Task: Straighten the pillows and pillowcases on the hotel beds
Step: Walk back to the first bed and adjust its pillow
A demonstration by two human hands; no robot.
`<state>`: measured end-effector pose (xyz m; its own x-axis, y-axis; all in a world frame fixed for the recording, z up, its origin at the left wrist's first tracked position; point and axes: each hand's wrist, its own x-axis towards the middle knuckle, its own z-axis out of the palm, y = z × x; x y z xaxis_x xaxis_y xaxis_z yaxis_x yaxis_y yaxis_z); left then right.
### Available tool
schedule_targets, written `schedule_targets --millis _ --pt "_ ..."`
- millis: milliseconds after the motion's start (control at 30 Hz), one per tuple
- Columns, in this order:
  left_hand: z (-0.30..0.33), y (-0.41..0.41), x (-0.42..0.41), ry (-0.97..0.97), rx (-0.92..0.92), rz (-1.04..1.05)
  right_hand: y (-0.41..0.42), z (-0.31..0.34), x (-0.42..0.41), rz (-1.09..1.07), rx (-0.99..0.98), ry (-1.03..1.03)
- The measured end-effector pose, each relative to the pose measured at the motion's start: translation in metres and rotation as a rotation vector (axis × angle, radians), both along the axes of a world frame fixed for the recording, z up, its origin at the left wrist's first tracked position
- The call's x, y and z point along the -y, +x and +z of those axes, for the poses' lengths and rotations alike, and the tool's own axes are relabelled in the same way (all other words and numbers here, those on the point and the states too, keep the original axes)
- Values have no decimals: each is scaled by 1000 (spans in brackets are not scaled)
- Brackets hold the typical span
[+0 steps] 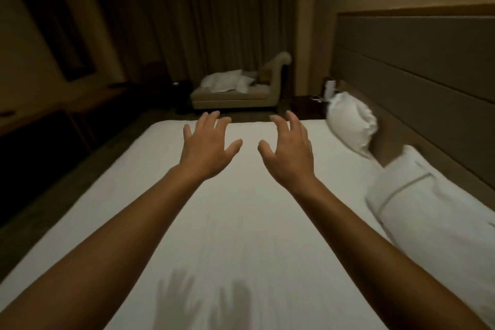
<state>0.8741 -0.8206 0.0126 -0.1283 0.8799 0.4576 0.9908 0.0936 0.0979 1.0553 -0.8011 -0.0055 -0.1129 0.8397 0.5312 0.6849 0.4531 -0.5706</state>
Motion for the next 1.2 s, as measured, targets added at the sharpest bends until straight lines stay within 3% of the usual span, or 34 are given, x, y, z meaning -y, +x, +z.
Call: schedule_targets --millis 300,533,700,733,800,833,900,933,1000,1033,1100,1133,1200 --pt "21 -252 219 56 -5 287 -278 34 125 361 45 29" --pt "-2 -372 299 60 49 478 -394 21 170 559 104 52" --pt "1 -448 316 98 100 527 -468 34 152 622 109 66" --pt "-3 -500 348 92 119 621 -538 32 165 721 98 59" --pt "-11 -517 352 99 149 636 -553 29 163 745 144 41" --pt "-18 -567 395 66 154 736 -623 18 190 853 120 -1" --pt "-27 -585 408 73 145 757 -638 11 196 868 170 -6" --pt "-30 -632 447 60 145 825 -703 4 221 923 141 -42" --pt "-33 -650 457 82 122 826 -716 1 225 923 159 -34" --pt "-43 -704 494 83 144 879 -786 -11 253 971 150 -41" --pt "-45 -722 498 92 115 860 -803 -11 255 982 181 -30" --pt "-60 -781 534 91 159 887 -873 -29 285 994 179 -24" --pt "-64 -797 533 95 128 859 -889 -34 288 983 213 -47"
